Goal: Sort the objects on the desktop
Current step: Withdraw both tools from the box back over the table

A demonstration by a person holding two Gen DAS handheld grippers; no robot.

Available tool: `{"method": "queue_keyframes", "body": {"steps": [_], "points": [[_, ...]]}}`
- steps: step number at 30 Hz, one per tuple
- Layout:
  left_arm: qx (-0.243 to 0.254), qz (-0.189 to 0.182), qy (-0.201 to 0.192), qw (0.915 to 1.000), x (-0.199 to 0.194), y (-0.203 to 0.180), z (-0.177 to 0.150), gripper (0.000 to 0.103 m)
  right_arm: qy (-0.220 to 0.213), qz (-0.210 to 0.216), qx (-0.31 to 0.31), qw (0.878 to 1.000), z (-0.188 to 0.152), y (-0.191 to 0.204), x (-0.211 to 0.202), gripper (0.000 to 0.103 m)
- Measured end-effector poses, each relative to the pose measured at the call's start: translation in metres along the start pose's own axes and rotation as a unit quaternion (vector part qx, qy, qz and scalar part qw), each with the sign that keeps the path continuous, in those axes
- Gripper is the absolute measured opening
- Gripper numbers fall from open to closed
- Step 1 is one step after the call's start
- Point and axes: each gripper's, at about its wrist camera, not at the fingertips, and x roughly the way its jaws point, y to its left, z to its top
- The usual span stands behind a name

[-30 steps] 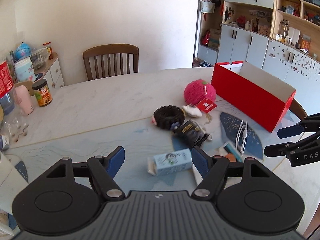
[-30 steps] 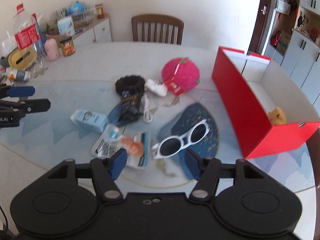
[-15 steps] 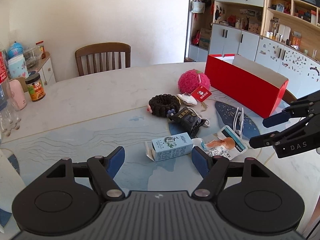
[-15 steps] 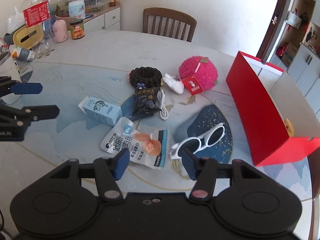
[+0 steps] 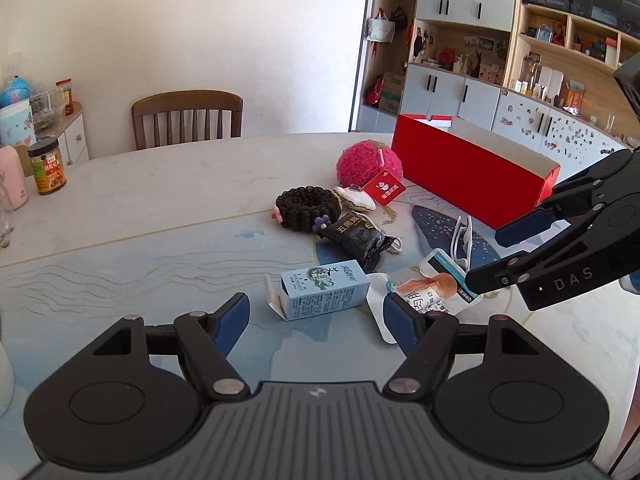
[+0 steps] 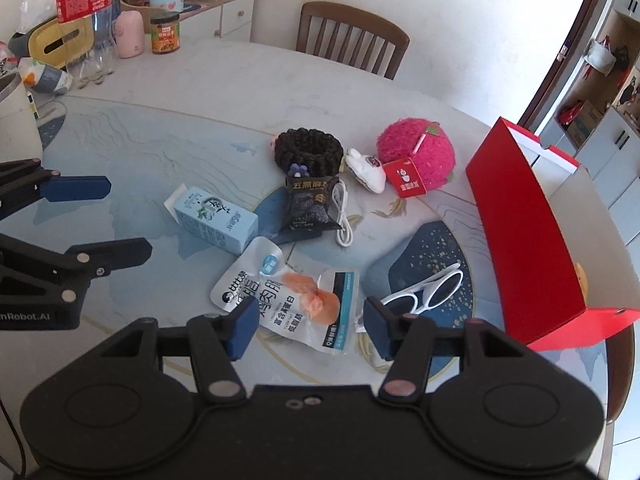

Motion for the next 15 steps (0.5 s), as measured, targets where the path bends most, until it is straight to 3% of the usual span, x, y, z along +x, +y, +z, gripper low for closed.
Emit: {"method": "queue_keyframes", "body": {"steps": [12,15], "points": [[0.017,-0.02,0.016,0.9995,0.013,-0.009,0.003,0.073,-0.023,0.004,0.02,1.0,-0.01,-0.021,0.006,0.103],[0.034,0.001,0.026,0.9991,0.025,-0.016,0.006,0.073,-0.023,0.01,0.024,0.999,-0.016,-0.029,0.013,0.103]]}}
